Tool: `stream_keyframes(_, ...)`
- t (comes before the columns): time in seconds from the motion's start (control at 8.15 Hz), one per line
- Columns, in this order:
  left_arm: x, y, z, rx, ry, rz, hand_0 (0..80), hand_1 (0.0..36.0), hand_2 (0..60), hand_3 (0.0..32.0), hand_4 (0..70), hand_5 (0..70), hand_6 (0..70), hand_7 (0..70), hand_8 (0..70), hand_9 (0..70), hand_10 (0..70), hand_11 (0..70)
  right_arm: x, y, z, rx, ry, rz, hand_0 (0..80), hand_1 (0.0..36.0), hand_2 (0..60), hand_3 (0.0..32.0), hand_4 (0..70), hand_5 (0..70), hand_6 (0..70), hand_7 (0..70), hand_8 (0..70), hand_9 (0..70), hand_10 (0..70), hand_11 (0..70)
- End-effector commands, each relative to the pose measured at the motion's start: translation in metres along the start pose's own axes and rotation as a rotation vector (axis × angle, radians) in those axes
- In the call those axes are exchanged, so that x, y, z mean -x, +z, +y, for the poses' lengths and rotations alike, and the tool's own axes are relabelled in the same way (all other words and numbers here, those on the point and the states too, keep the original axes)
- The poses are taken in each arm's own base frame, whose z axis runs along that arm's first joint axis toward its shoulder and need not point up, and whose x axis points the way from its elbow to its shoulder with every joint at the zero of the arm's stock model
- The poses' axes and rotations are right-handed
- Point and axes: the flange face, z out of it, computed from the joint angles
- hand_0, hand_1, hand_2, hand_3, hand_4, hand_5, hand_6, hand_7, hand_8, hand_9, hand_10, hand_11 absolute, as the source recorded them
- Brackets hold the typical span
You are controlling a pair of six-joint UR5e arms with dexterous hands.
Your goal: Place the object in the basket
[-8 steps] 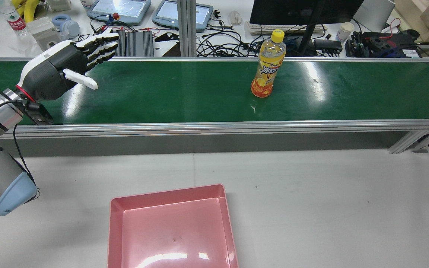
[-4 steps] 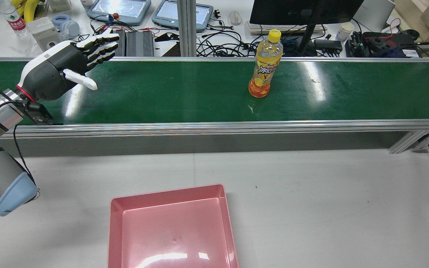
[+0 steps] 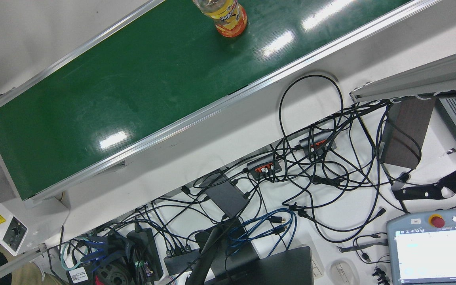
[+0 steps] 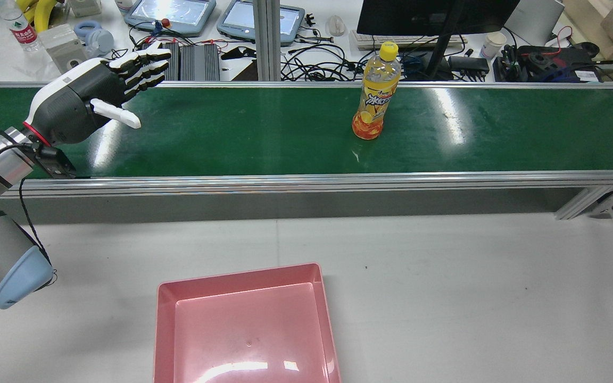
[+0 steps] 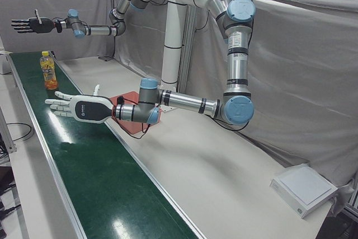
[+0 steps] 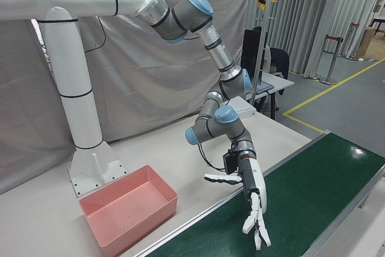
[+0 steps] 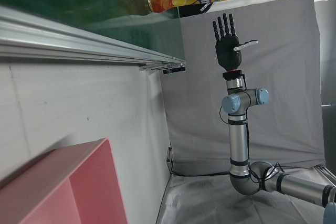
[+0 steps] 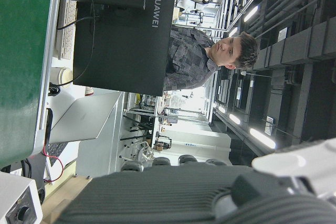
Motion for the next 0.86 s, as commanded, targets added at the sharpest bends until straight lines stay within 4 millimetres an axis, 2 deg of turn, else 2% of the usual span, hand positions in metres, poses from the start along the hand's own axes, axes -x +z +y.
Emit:
stream_keyframes(0.0,0.0001,0.0,0.0,0.0,0.0,-0.001,53.2,13.1,0.0,1.6,13.5,16.7,1.2,0.0,7.7,8.1,5.6,9.7,0.0,0.0,0.0,0.0,0.0,0.0,0.0,0.0,0.0,0.0,0.0,0.0,0.0,0.0,0.0,0.0,0.0,0.0)
stream_keyframes(0.74,0.0001,0.0,0.0,0.0,0.0,-0.001,52.1,12.5,0.0,1.8,13.1,16.9,1.1,0.0,7.9,8.3,5.2,9.0,0.0,0.0,0.0,0.0,0.0,0.0,0.0,0.0,0.0,0.0,0.0,0.0,0.0,0.0,0.0,0.0,0.0,0.0)
